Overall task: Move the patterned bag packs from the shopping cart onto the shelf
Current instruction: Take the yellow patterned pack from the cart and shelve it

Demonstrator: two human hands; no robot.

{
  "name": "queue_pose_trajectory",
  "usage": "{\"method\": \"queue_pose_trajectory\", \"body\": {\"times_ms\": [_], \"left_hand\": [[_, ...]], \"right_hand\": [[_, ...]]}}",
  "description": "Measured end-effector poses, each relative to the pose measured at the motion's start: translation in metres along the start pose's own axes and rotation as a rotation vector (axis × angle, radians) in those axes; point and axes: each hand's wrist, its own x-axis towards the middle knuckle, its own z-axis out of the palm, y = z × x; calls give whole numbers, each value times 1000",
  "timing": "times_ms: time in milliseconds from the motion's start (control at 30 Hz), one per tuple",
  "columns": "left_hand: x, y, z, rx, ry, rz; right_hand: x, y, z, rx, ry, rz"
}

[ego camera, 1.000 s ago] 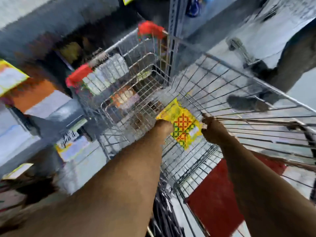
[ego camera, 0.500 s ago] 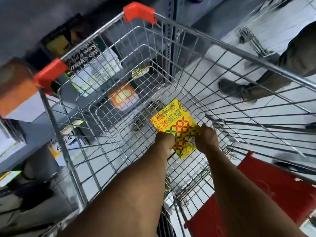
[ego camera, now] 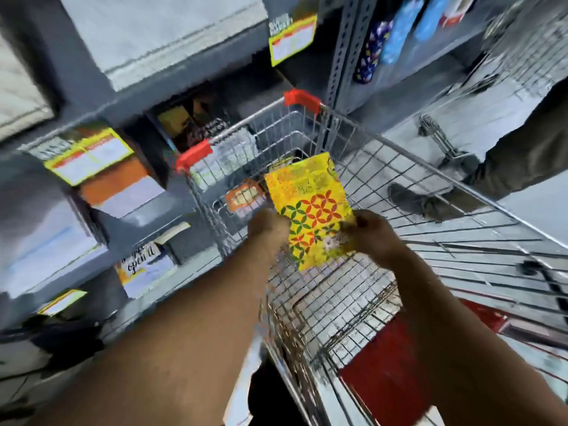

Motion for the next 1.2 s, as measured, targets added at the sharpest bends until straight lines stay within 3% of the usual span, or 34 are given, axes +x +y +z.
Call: {"method": "queue_pose_trajectory", "body": {"times_ms": [233,400,600,800,967,1100,1200], "left_hand": [[-58,23,-102,-454,-179,371],[-92,17,-161,-441,-142,482],[-104,7,-201,-483,-64,543],[-112,-18,-236,-580,89,539],[-120,-65,-287,-684,243,549],[-123,-121,-364,-710,543,516],[-117,-156,-433,-594,794,478]], "right_hand": [[-54,-112,10,65,-107,-76],[-81,-157,44,93,-250,-160],[-90,-187,78,73,-307,-176],[-79,-206,122,-12,-407,-190],[-80,-232,213,-75,-520,-256],[-80,-249,333,-175,-611,-400],[-80,-263,428,-272,-594,-596]]}}
